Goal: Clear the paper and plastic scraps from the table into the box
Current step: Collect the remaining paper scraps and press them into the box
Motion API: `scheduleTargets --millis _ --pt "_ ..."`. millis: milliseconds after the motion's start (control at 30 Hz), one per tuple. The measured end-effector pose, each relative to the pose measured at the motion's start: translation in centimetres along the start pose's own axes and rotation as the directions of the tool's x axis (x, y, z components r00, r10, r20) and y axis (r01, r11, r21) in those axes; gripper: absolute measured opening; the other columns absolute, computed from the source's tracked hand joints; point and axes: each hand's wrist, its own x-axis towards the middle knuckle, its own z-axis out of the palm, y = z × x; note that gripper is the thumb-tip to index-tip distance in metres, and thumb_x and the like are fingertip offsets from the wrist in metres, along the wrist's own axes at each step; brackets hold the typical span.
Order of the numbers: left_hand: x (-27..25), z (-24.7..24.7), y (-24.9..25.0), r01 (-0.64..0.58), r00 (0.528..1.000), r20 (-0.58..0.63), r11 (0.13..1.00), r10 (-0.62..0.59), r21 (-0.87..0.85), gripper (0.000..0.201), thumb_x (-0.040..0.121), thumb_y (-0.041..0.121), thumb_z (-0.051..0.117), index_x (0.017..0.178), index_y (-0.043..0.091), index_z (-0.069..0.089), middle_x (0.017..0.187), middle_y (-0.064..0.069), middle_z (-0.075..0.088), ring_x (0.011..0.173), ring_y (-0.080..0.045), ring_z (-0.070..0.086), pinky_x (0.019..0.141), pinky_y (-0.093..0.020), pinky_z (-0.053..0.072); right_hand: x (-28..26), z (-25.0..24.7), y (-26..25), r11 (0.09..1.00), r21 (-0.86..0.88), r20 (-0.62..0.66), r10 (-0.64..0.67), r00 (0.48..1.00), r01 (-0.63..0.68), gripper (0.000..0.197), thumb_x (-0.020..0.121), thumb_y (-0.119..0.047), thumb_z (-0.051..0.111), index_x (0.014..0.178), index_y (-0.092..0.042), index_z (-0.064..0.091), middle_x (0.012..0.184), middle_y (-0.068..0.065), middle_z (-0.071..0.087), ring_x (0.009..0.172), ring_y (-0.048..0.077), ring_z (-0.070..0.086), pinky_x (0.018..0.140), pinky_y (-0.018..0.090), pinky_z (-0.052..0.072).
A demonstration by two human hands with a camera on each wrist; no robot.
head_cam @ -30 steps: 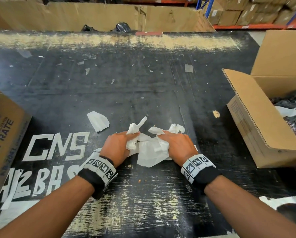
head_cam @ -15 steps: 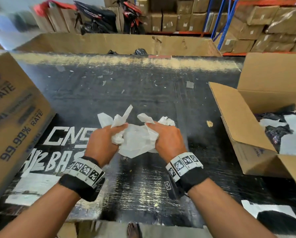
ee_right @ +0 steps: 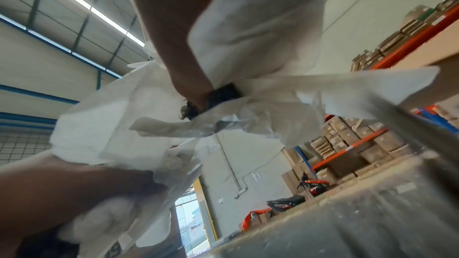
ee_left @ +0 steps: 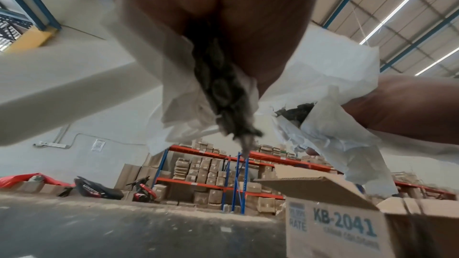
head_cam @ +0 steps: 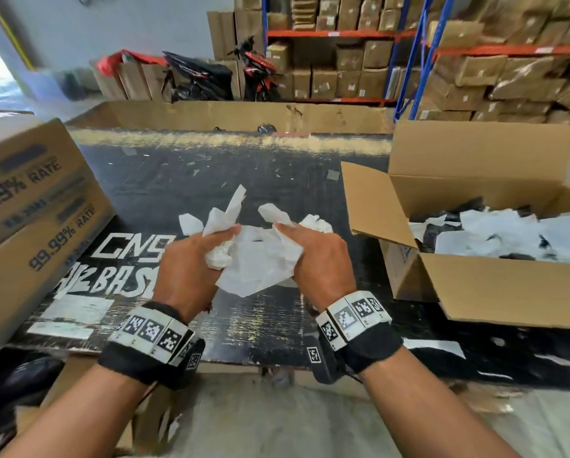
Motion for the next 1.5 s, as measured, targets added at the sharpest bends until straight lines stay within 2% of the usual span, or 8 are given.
scheduleTargets --millis 233,567,733,933,1033,1133,1367,1500 --pt "1.6 1.2 8.3 -0.127 0.991 0.006 0.969 0.131 -0.21 0.05 0.079 0.013 0.08 0.125 0.029 0.072 0.114 0.0 0.076 0.086 -0.005 0.063 0.076 0.006 0.037 -1.2 -8.4 1.0 0.987 -0.161 -0.161 -0.014 0.987 -0.012 0.043 0.08 -0.006 0.079 0.12 -0.02 0.074 0.12 -0.001 0.072 0.099 0.013 0.072 0.091 0.025 0.055" --pt "4.1 7.3 20.8 -0.242 0.952 0.075 0.883 0.296 -0.401 0.042 0.084 0.022 0.074 0.124 0.034 0.072 0.109 0.001 0.077 0.091 -0.006 0.068 0.072 -0.001 0.041 -3.8 -22.1 5.2 0.915 -0.372 -0.312 0.032 0.949 -0.153 0.057 0.068 -0.005 0.086 0.121 -0.018 0.073 0.114 0.002 0.074 0.093 0.011 0.071 0.089 0.016 0.049" --pt "6.4 9.7 27.5 -0.296 0.938 0.055 0.875 0.341 -0.382 0.041 0.087 0.023 0.071 0.127 0.033 0.071 0.113 -0.004 0.076 0.101 -0.017 0.07 0.081 -0.017 0.043 -3.2 -29.4 7.1 0.836 -0.505 -0.31 0.055 0.949 -0.214 0.062 0.054 -0.012 0.094 0.113 -0.018 0.077 0.093 0.011 0.077 0.074 0.019 0.07 0.075 0.009 0.039" --pt "10.6 13.8 36.0 -0.298 0.943 0.033 0.882 0.332 -0.365 0.035 0.086 0.024 0.066 0.12 0.025 0.075 0.103 -0.007 0.077 0.094 -0.024 0.07 0.087 -0.038 0.057 1.2 -37.8 12.6 0.727 -0.617 -0.325 0.114 0.939 -0.302 0.016 0.075 -0.011 0.078 0.091 -0.013 0.08 0.077 0.016 0.074 0.071 0.033 0.069 0.063 0.032 0.048" --pt "13.0 17.3 39.9 -0.264 0.959 0.016 0.908 0.284 -0.325 0.034 0.083 0.024 0.067 0.114 0.023 0.078 0.097 -0.006 0.078 0.086 -0.022 0.07 0.078 -0.035 0.056 3.6 -41.0 16.4 0.69 -0.654 -0.28 0.16 0.947 -0.31 0.003 0.077 -0.006 0.073 0.076 -0.006 0.076 0.075 0.019 0.072 0.072 0.035 0.068 0.065 0.035 0.05" --pt "14.7 21.3 42.7 -0.192 0.98 -0.004 0.934 0.2 -0.301 0.01 0.084 0.019 0.071 0.089 0.018 0.079 0.074 -0.002 0.072 0.068 -0.017 0.064 0.059 -0.028 0.047 6.1 -42.9 21.3 0.679 -0.666 -0.213 0.223 0.951 -0.309 0.032 0.08 -0.005 0.068 0.055 -0.016 0.051 0.065 0.012 0.061 0.072 0.036 0.065 0.059 0.032 0.042" --pt "17.1 29.4 43.3 -0.024 0.993 0.111 0.998 0.031 -0.064 0.032 0.087 0.018 0.073 0.119 0.013 0.072 0.094 -0.007 0.071 0.084 -0.025 0.067 0.063 -0.024 0.044 8.2 -43.3 30.3 0.762 -0.553 -0.029 0.386 0.922 -0.337 0.003 0.087 -0.015 0.065 0.089 -0.012 0.066 0.087 0.013 0.067 0.081 0.034 0.062 0.066 0.031 0.039" --pt "17.8 32.8 41.6 0.084 0.966 0.242 0.995 -0.093 0.048 0.039 0.085 0.03 0.072 0.122 0.017 0.069 0.097 -0.007 0.07 0.079 -0.024 0.061 0.069 -0.03 0.049 8.2 -41.0 36.0 0.655 -0.63 0.153 0.632 0.76 -0.417 0.046 0.074 -0.033 0.079 0.11 -0.01 0.066 0.103 0.011 0.069 0.086 0.032 0.065 0.071 0.036 0.054"
